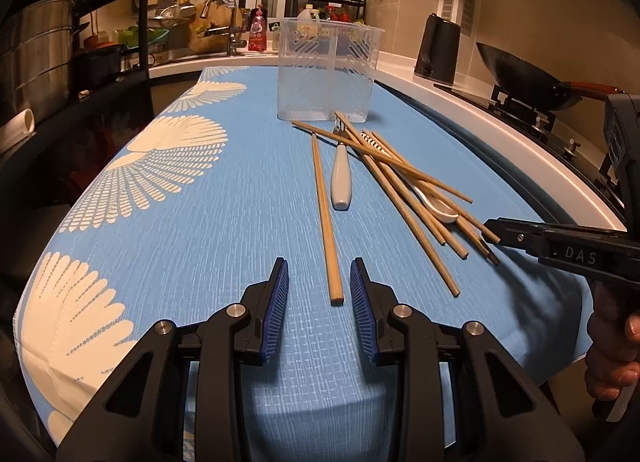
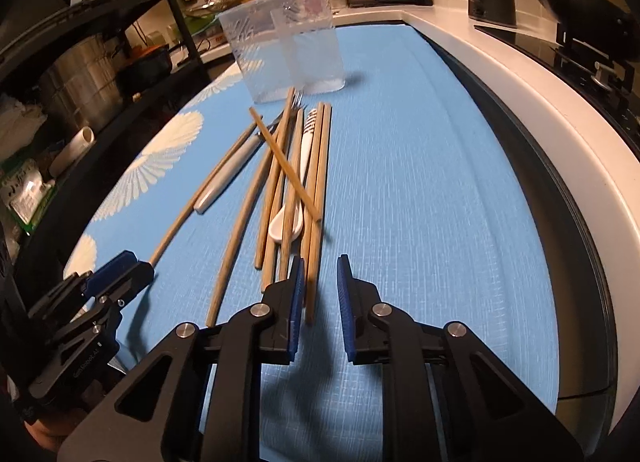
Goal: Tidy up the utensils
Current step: 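Close the left tool on a single chopstick while the right tool closes on another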
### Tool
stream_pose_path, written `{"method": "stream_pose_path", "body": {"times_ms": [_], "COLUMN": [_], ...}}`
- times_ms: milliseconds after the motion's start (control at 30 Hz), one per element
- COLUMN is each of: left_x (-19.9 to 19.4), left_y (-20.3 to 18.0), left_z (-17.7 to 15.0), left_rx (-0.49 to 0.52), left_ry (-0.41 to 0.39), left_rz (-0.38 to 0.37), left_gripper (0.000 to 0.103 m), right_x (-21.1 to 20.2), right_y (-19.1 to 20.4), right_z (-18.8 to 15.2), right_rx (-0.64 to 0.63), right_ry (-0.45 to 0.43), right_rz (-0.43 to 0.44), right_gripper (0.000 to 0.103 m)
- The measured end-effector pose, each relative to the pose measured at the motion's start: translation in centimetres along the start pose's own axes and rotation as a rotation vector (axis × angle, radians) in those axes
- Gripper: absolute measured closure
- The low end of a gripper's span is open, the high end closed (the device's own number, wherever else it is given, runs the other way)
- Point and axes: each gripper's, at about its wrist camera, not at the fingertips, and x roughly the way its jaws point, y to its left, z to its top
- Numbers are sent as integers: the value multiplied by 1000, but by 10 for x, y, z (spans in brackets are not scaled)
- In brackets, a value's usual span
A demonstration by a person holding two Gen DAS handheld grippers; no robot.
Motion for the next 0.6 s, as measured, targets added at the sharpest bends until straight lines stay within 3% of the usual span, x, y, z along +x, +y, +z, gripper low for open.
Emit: {"method": "stream_pose_path", "body": {"times_ms": [267, 467, 533, 600], "left_x": [3, 6, 6, 4], "left_y": [-2, 2, 2, 3], "left_z": [0, -1, -2, -3], "left_rx": [13, 0, 12, 16], "left_ry": [4, 9, 10, 6], "left_rz": [22, 25, 30, 34], "left_gripper": [72, 84, 96, 96], "right_x": [2, -3, -3, -4], "right_y": [7, -3, 0, 3], "right_z": [-8, -11, -12, -14], "right_rx": [-29, 32, 3, -20], "right_ry": [-6, -38, -48, -54], "right_rz": [-55, -47, -79, -101], "right_gripper": [92, 92, 93, 94]}}
